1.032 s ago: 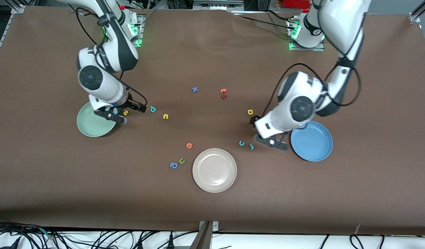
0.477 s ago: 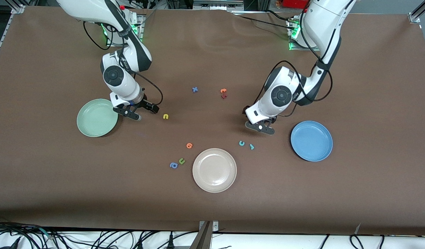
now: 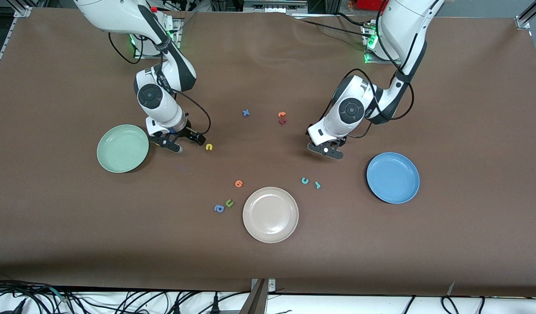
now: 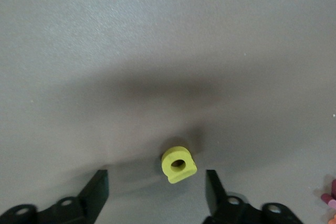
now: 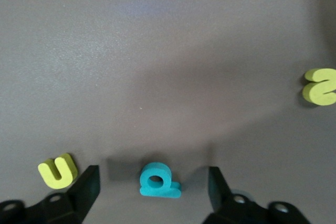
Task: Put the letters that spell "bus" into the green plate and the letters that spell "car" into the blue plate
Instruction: 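Move the right gripper to teal p while the left gripper approaches yellow a, then grasp teal p with the right gripper while the left gripper grasps yellow a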
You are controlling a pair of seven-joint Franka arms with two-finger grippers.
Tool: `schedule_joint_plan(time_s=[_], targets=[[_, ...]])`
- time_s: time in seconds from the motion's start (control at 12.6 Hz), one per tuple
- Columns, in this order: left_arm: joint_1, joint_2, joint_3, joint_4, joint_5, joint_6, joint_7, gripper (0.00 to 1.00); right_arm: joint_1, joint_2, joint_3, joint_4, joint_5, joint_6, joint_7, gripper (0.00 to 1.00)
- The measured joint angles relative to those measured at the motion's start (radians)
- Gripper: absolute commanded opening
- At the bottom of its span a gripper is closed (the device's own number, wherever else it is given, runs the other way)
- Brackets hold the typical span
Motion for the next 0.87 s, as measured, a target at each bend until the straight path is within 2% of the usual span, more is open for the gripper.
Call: schedule_joint_plan(time_s=[0.08, 0.24, 0.4, 0.79, 0.87], targets=[[0.000, -0.001, -0.004, -0.002, 0.000, 0.001, 0.000, 0.79, 0.000, 0.002, 0.000, 0.000, 0.000, 0.000, 0.002, 0.62], [-0.002, -0.001, -0.009, -0.004, 0.000, 0.008, 0.000, 0.79, 0.000, 0.003, 0.000, 0.000, 0.000, 0.000, 0.004, 0.58], [-0.011, -0.001, -0.012, -0.009, 0.000, 0.018, -0.004, 0.67, 0.000, 0.003, 0.000, 0.000, 0.000, 0.000, 0.006, 0.57], [-0.019, 0.006, -0.012, -0.020, 0.000, 0.049, -0.007, 0.51, -0.001, 0.001, 0.000, -0.001, 0.000, -0.001, 0.007, 0.30], [-0.019, 0.006, -0.012, -0.020, 0.000, 0.052, -0.007, 0.51, -0.001, 0.000, 0.000, -0.001, 0.000, -0.002, 0.007, 0.24]])
